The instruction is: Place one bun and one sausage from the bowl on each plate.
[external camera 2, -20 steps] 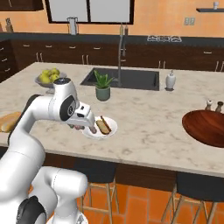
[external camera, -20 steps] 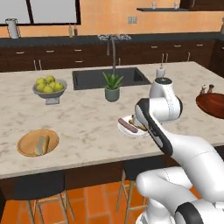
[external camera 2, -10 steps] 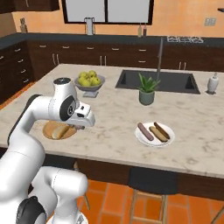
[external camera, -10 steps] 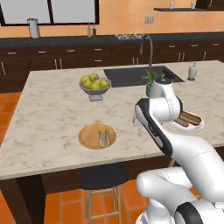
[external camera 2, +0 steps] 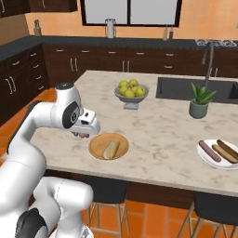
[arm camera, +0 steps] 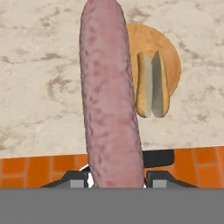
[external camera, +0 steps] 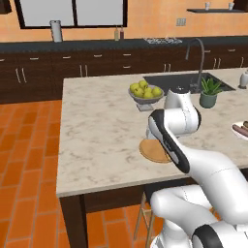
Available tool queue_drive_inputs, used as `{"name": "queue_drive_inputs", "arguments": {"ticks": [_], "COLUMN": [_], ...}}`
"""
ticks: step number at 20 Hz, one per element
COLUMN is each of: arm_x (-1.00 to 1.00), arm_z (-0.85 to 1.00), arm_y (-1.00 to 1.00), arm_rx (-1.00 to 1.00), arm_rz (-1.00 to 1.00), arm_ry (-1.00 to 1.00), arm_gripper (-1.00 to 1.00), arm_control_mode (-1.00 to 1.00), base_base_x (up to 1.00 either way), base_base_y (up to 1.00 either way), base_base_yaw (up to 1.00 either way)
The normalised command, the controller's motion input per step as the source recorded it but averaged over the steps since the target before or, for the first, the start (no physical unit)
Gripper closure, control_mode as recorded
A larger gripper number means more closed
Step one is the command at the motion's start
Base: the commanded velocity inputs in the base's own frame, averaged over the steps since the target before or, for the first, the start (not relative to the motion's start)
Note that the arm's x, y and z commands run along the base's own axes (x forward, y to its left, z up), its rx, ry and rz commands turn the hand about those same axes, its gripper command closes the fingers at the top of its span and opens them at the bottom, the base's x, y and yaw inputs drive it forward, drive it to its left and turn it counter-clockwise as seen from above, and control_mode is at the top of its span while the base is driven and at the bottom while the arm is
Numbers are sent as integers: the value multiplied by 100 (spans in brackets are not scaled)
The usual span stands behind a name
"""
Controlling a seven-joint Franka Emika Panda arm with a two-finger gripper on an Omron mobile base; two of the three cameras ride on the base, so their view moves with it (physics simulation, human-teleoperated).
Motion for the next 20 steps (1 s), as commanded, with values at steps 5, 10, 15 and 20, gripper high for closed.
{"name": "queue_drive_inputs", "arguments": {"ticks": [5, 10, 15, 20], "arm_x": [0, 0, 25, 80], "arm_z": [0, 0, 0, -14], "arm_y": [0, 0, -10, -52], "arm_rx": [0, 0, 1, 4], "arm_rz": [0, 0, 0, -1], "arm_ry": [0, 0, 0, 0], "arm_gripper": [100, 100, 100, 100], "arm_control_mode": [100, 100, -100, -100], "base_base_x": [27, 25, 22, 0], "base_base_y": [48, -2, -2, 0], "base_base_yaw": [0, 0, 0, 0]}}
